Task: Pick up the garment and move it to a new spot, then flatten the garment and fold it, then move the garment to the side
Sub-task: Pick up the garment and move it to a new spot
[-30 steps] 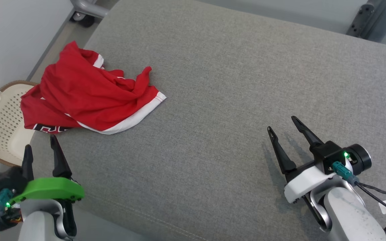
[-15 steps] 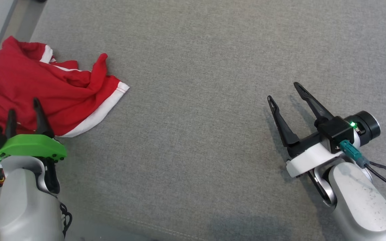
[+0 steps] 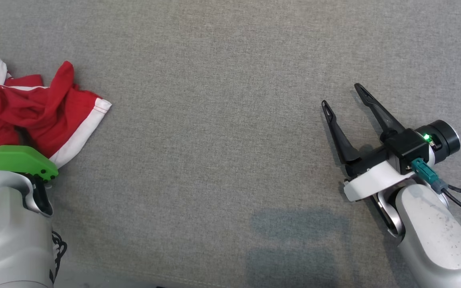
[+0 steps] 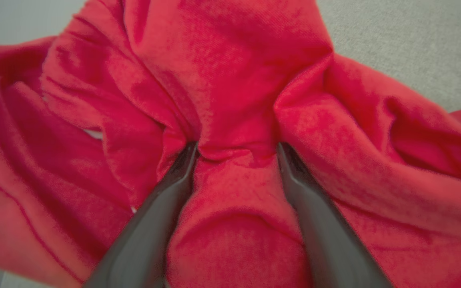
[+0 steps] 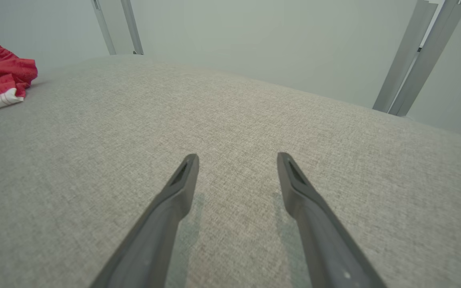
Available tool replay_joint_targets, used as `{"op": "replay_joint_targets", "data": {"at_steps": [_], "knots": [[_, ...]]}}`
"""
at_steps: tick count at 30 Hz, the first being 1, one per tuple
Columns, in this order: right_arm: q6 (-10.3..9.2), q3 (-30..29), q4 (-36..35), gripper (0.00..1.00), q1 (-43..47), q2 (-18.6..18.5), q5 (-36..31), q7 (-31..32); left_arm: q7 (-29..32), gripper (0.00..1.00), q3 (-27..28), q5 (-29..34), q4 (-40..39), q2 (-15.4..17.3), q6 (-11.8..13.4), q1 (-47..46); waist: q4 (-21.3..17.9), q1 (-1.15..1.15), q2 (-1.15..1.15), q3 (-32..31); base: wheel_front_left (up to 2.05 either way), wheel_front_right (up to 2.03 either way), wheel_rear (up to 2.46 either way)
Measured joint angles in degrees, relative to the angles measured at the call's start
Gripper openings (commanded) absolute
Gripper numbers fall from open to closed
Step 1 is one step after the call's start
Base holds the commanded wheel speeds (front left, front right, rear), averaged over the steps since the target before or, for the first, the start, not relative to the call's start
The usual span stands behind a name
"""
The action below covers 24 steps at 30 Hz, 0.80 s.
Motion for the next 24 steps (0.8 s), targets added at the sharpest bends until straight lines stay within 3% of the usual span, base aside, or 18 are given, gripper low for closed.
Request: {"op": "replay_joint_targets", "data": {"at_steps": [1,12,24], "knots": [[0.0,-0.1,0.0,1.0,0.0,0.1,0.0,0.0,0.0,0.0,0.1,0.0,0.1,0.2,0.0,-0.2,-0.3,0.0,0.0,0.1,0.0,0.0,0.0],[0.0,-1.4,1.3,1.0,0.2,2.8,0.7,0.0,0.1,0.0,-1.6,1.8,-6.4,0.2,-4.1,-1.6,-1.1,0.0,0.0,-2.8,0.0,0.0,0.0],[0.0,-3.0,2.9,1.0,2.5,7.1,2.2,0.0,0.1,0.0,-9.4,5.6,-14.1,-4.0,-6.6,-1.3,-4.4,-0.01,0.0,-8.6,0.0,0.0,0.0]]}}
